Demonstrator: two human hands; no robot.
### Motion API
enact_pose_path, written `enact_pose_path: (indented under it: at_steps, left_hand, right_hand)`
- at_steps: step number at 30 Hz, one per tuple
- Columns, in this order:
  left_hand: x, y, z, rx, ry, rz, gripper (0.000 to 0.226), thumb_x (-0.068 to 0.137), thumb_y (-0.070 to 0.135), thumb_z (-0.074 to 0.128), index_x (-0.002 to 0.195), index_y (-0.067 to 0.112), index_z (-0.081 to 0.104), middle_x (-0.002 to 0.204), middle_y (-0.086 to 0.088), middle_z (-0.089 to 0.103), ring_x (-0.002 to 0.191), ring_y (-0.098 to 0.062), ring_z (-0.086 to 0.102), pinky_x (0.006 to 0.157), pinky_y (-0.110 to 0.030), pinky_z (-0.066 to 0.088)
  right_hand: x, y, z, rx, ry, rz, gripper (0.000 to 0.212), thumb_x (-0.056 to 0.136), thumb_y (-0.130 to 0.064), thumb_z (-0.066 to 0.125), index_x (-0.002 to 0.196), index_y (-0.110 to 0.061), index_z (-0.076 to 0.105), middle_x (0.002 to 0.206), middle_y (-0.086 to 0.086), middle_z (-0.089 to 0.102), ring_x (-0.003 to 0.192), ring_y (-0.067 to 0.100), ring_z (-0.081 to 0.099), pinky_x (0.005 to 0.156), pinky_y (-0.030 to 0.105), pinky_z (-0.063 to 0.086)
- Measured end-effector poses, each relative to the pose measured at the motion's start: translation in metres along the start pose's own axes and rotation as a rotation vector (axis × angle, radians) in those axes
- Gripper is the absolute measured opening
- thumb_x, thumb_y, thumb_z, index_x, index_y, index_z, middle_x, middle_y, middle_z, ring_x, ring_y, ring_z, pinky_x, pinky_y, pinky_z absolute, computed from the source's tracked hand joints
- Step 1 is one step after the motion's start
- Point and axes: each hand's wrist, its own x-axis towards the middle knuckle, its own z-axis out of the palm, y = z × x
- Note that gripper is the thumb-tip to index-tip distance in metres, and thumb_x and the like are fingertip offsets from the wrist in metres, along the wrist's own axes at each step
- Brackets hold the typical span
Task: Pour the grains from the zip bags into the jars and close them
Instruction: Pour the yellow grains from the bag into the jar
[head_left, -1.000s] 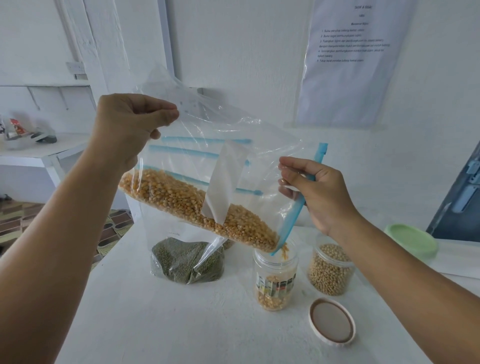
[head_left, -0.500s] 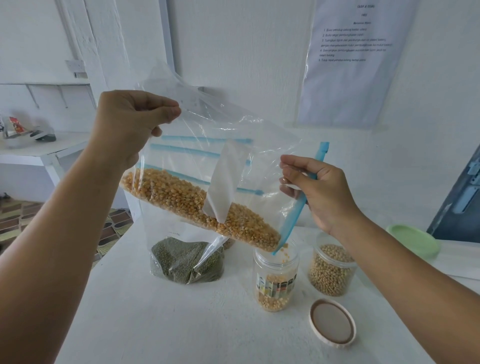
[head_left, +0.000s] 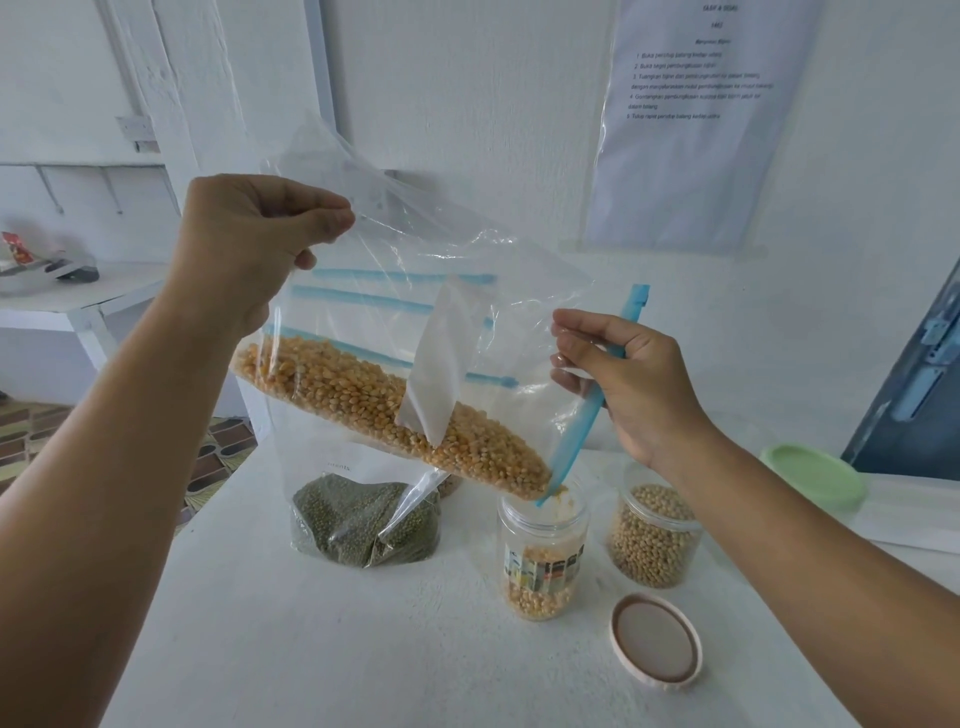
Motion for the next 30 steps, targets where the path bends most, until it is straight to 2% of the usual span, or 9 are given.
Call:
enact_pose_path:
  at_steps: [5,8,12,21,30]
  left_hand:
    - [0.002,0.003,-0.002,-0.009,0.012,0.003,0.011,0.080,0.024,0.089,0.089,0.027,0.083,0.074,0.004,0.076,0.064,-0.015,0.057,0.065,-0.025,0.051]
    - [0.004,0.005,-0.005,-0.012,0.016,0.009,0.012,0.080,0.024,0.089,0.090,0.026,0.083,0.074,0.004,0.077,0.069,-0.019,0.059,0.064,-0.023,0.050]
    - [0.004,0.007,-0.005,-0.001,0.024,0.005,0.012,0.083,0.019,0.087,0.093,0.022,0.081,0.072,0.008,0.076,0.064,-0.010,0.059,0.064,-0.021,0.051]
    - [0.005,0.005,-0.012,0.005,0.033,-0.009,0.011,0.081,0.022,0.088,0.089,0.027,0.083,0.072,0.008,0.076,0.059,-0.010,0.054,0.063,-0.021,0.051]
    - [0.008,0.007,-0.010,0.014,0.042,-0.004,0.013,0.083,0.020,0.087,0.094,0.022,0.081,0.069,0.010,0.075,0.056,-0.006,0.053,0.061,-0.018,0.049]
  right_hand:
    - [0.002,-0.007,0.001,0.001,-0.001,-0.007,0.024,0.093,-0.004,0.074,0.115,-0.011,0.079,0.108,0.007,0.078,0.085,0.018,0.072,0.082,0.034,0.063]
    - [0.003,-0.009,0.002,0.010,-0.002,-0.009,0.024,0.092,-0.005,0.075,0.115,-0.012,0.079,0.107,0.006,0.078,0.084,0.018,0.072,0.082,0.035,0.063]
    - [0.003,-0.007,0.004,-0.001,-0.012,-0.009,0.023,0.092,-0.006,0.075,0.113,-0.014,0.079,0.109,0.007,0.078,0.086,0.019,0.073,0.084,0.037,0.063]
    - [0.005,-0.007,0.012,0.015,-0.019,-0.002,0.024,0.092,-0.005,0.075,0.115,-0.012,0.079,0.110,0.010,0.077,0.085,0.018,0.072,0.084,0.037,0.064]
    - [0.005,-0.005,0.012,0.018,-0.022,-0.005,0.023,0.092,-0.005,0.075,0.112,-0.014,0.080,0.110,0.009,0.078,0.087,0.020,0.072,0.083,0.036,0.063]
